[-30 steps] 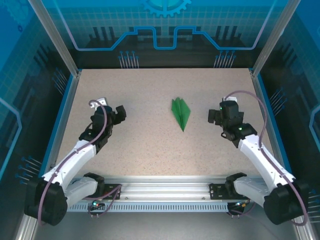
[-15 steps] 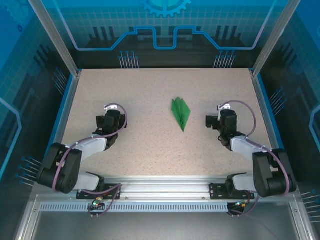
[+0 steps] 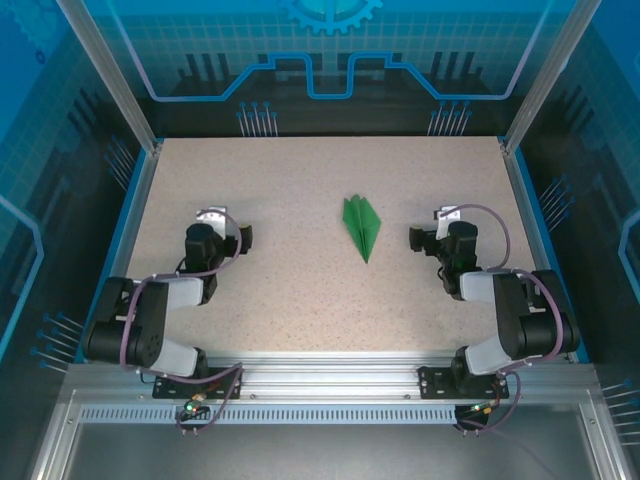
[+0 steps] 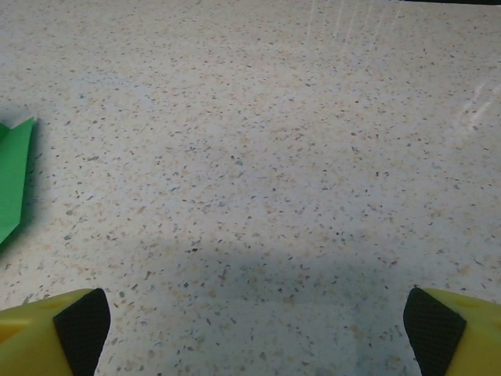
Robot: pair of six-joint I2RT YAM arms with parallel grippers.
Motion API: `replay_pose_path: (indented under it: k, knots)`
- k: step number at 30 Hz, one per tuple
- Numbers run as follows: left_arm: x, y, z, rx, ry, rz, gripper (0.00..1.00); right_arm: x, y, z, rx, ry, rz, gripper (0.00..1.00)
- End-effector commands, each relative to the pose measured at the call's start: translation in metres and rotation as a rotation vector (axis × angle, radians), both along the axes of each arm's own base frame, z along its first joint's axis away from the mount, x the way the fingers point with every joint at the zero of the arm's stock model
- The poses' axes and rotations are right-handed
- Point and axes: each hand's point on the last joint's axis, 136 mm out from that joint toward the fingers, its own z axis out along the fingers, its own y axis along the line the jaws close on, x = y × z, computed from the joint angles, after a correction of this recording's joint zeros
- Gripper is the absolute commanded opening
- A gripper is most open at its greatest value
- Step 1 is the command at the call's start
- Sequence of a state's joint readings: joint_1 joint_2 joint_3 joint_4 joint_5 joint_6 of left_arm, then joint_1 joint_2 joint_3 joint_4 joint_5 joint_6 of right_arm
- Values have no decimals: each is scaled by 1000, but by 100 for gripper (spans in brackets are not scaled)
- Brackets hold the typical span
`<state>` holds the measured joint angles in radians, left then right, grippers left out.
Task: Fold a paper plane with a square sheet of paper (fold left side to right side)
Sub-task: Reset both arms
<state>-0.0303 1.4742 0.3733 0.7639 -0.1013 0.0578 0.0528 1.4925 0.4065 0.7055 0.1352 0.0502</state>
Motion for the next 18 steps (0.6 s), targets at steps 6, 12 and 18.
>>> replay_pose_path:
  k: [6, 12, 18]
  knots:
    - [13, 1, 6, -96, -16, -15, 99, 8, 2, 17, -1, -80, 23, 100]
    - [13, 1, 6, -93, -18, -15, 99, 11, 10, 16, -36, -66, 50, 100]
    - [13, 1, 6, -94, -16, -15, 99, 10, 10, 16, -36, -65, 50, 100]
